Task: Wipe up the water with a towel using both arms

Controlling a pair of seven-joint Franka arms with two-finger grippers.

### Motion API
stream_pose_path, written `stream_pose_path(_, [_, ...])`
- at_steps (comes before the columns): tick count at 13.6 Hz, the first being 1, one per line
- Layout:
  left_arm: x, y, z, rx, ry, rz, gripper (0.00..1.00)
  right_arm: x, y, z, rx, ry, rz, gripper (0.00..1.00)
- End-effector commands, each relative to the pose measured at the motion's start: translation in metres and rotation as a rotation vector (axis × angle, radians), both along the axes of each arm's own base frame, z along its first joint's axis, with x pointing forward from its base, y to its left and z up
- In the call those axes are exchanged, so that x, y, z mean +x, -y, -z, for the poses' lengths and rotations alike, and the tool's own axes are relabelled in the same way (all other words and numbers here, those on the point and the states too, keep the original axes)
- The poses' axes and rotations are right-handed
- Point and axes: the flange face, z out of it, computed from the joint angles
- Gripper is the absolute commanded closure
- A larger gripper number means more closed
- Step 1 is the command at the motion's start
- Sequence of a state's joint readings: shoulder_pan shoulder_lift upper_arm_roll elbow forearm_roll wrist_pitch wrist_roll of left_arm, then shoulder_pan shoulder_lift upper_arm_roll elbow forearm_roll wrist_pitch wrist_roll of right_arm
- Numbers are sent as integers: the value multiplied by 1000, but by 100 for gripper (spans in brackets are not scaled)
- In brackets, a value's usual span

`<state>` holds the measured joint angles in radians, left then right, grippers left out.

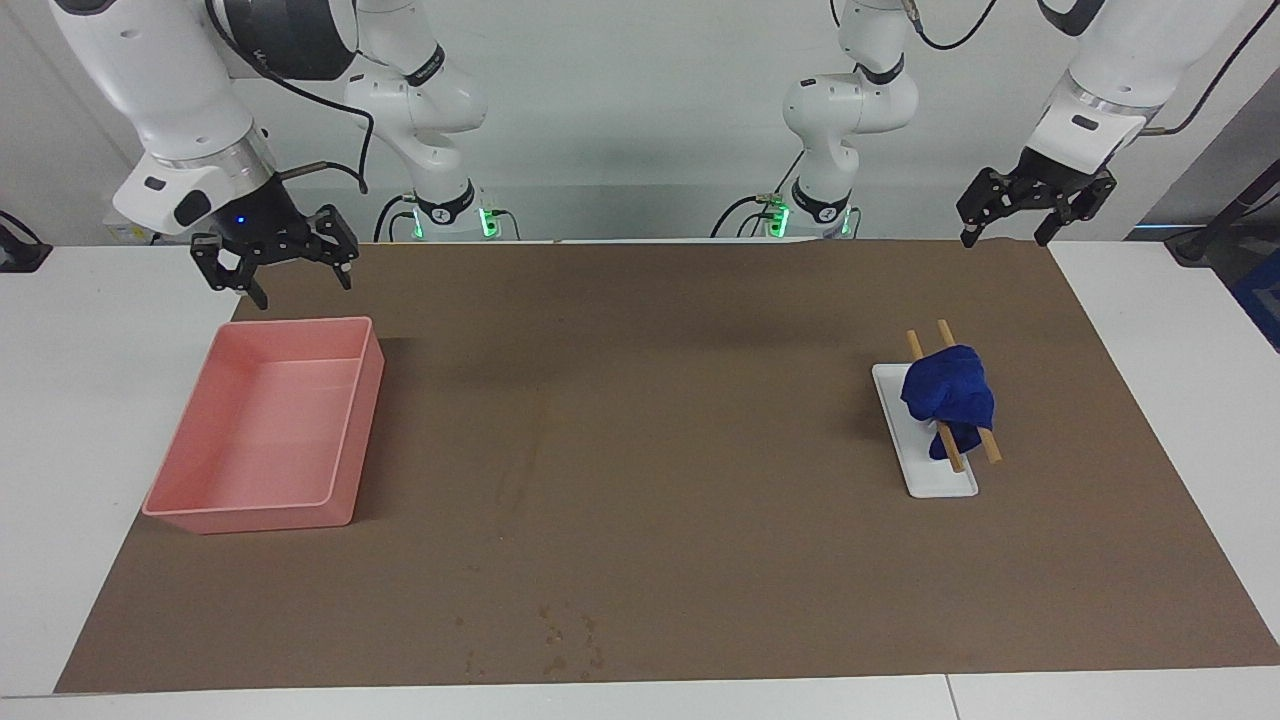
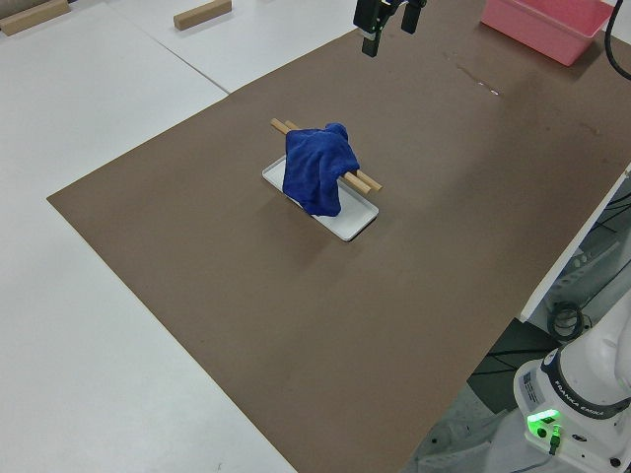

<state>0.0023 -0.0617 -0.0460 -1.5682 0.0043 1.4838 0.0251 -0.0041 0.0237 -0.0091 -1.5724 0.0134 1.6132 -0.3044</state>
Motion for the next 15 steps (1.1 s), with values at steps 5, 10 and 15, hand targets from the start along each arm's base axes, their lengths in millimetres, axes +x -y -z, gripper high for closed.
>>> stream_pose_path(5, [-2, 8, -1, -24, 9, 28, 0, -6, -1, 2, -13, 7, 13, 0])
stream_pose_path(10, [5, -4, 59, -13, 168, -34, 0, -6, -1, 2, -13, 7, 12, 0])
stream_pose_path(15, [23, -21, 130, 33, 208, -85, 0, -6, -1, 2, -13, 9, 3, 0])
